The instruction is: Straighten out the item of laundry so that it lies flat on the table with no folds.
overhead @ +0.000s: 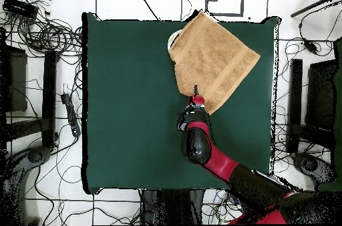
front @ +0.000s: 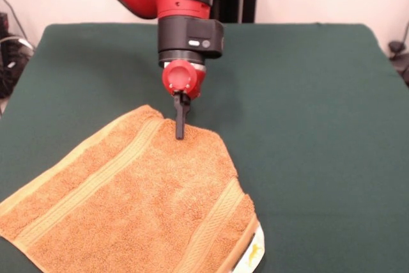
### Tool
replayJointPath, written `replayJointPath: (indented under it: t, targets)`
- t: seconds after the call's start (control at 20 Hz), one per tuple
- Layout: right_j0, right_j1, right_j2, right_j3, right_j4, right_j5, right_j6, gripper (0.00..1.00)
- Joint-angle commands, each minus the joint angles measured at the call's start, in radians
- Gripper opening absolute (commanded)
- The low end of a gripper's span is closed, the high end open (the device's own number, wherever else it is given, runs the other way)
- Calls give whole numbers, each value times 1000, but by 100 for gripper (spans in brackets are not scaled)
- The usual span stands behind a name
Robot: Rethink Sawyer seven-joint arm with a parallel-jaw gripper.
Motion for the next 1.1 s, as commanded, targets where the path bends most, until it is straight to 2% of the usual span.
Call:
replayJointPath:
  t: [0.05, 1.1]
  targets:
    - [218, 376, 305, -493, 191, 518, 168, 100]
    - [249, 373, 318, -483, 220, 446, 226, 100]
